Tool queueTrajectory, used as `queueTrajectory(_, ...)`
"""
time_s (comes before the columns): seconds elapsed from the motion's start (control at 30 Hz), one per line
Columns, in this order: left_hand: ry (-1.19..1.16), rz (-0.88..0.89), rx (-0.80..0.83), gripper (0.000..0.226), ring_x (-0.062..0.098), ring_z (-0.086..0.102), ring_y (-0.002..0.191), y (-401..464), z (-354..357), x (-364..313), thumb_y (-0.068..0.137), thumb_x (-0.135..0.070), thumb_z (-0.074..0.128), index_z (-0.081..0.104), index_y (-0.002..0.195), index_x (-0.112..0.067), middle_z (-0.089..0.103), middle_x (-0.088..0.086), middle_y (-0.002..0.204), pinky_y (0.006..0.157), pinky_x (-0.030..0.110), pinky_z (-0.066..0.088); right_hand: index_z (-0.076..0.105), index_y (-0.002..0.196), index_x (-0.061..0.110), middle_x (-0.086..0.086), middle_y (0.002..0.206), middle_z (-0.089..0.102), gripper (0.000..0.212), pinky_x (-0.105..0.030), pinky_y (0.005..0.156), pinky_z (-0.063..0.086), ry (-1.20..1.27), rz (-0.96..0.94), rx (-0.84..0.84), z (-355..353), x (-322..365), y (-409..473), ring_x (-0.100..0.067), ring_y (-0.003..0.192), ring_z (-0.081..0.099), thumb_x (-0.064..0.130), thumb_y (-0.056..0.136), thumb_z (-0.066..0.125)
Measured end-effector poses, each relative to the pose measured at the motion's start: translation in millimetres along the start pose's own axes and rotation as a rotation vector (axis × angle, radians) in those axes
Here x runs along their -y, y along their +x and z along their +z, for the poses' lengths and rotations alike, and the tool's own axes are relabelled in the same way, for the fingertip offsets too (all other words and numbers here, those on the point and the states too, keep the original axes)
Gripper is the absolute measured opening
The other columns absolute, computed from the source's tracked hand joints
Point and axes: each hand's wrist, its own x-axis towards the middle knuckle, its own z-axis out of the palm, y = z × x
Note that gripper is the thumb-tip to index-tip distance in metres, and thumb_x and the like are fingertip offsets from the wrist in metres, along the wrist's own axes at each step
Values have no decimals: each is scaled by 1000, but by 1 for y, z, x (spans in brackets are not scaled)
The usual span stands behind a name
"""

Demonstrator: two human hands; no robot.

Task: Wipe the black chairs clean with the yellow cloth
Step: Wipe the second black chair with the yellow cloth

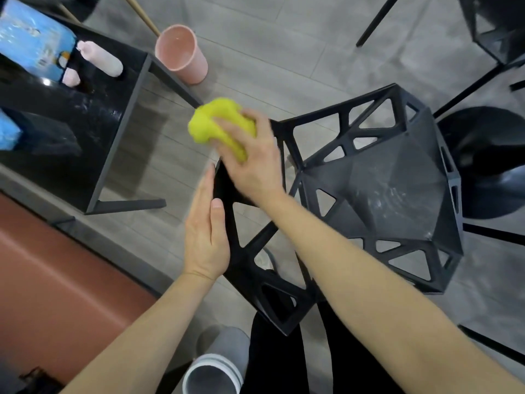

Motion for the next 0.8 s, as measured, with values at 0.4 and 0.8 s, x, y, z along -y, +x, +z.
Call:
queueTrajectory(0.4,49,-206,39,50,7,49,145,5,-2,-13,112,-41,31,47,155,-25,55,-8,157,124,40,38,74,127,25,6,127,63,27,-28,107,47,87,462,202,-56,-57,-91,-5,114,60,38,105,66)
queueTrajectory(0.8,134,-241,-108,47,22,59,92,34,11,-14,118,-37,23,65,126,-18,69,12,100,87,43,46,60,148,35,-2,150,48,40,-32,106,46,-72,388,167,-16,-138,-89,-23,132,55,31,109,57)
